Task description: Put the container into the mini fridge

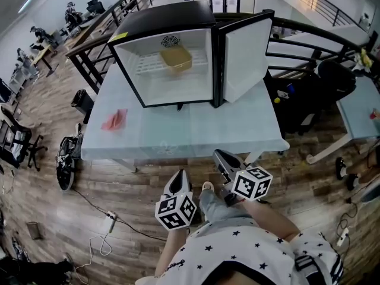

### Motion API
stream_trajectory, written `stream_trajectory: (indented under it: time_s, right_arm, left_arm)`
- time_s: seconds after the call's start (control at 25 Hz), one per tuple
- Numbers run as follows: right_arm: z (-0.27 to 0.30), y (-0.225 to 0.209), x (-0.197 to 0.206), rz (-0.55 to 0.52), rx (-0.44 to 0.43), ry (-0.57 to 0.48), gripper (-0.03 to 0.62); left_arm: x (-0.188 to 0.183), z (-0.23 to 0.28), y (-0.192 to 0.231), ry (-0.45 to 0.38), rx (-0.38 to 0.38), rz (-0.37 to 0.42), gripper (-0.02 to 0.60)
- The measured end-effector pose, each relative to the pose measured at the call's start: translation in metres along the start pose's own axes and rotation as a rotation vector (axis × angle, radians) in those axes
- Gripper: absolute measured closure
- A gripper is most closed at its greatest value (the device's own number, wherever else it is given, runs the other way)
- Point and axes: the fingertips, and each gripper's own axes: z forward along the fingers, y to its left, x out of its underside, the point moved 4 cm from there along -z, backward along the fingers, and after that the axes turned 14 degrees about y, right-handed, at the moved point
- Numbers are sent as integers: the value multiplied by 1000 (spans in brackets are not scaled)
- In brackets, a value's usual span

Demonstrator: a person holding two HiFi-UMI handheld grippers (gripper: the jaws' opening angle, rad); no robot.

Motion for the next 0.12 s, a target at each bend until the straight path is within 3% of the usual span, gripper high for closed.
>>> stream_trajectory:
  time_s: [0.12]
  right_arm:
    - [1, 0, -1, -1, 0, -1, 572]
  left_arm:
    - [-1, 2, 0, -2, 4, 0, 575]
